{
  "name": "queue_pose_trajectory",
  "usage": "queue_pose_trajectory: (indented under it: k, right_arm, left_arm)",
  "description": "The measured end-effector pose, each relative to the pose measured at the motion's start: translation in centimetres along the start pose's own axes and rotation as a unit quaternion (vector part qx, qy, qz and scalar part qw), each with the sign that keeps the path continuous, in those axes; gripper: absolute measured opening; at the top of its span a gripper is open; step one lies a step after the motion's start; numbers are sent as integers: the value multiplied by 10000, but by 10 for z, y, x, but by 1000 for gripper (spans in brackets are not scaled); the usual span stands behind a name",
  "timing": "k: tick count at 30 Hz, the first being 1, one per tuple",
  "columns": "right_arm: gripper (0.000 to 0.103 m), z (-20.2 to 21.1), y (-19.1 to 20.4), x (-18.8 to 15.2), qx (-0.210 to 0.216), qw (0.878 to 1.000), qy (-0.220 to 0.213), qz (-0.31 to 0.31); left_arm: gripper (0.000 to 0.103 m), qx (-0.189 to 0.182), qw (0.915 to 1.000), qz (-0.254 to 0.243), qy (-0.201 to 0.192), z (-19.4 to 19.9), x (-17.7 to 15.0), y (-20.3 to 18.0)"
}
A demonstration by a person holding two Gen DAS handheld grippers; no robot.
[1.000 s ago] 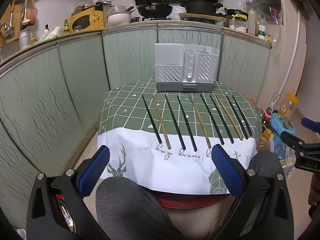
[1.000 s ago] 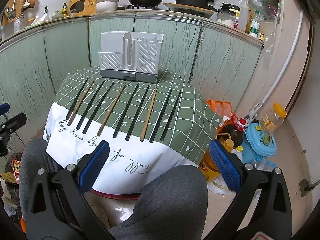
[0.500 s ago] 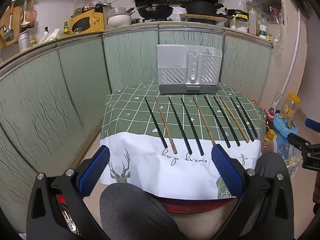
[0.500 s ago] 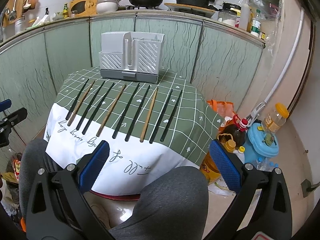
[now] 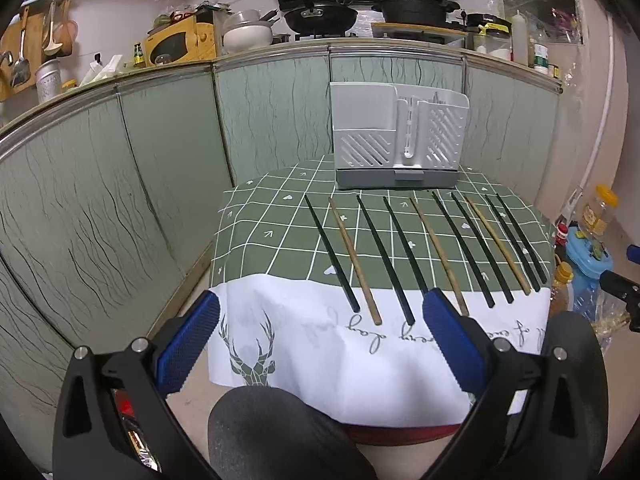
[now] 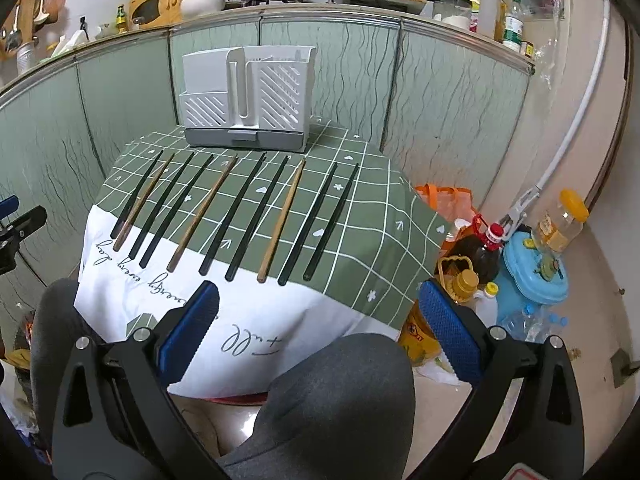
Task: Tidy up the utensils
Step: 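Lower and grasp a black chopstick with the left tool while the right tool grasps another black chopstick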
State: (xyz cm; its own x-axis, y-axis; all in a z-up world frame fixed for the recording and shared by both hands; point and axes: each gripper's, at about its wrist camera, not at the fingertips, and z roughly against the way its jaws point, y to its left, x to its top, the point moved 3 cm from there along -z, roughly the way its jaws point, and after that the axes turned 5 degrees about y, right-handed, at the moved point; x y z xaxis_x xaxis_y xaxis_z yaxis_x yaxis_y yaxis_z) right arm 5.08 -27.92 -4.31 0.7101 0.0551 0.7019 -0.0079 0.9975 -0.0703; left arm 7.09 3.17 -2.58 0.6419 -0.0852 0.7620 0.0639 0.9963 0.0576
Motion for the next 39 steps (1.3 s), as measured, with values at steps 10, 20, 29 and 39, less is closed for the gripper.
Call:
queue_pose_trajectory:
  k: [10, 20, 29, 39]
  right_arm:
    - [96, -33, -15, 17, -22, 9998, -182, -88]
    - [95, -74, -26, 19, 101, 9994, -89, -312]
    - [86, -94, -28, 19, 162, 9993, 18, -332]
    - [64, -120, -31, 24, 199, 9984, 199, -489]
  left_arm:
    - [99, 142, 9997, 187, -19, -36, 4, 10]
    - [78, 47, 9990, 299, 327, -87, 5, 2]
    - [57, 100, 9974, 208, 688, -126, 3, -7]
    - [44, 238, 9957, 180, 876, -147, 6, -6]
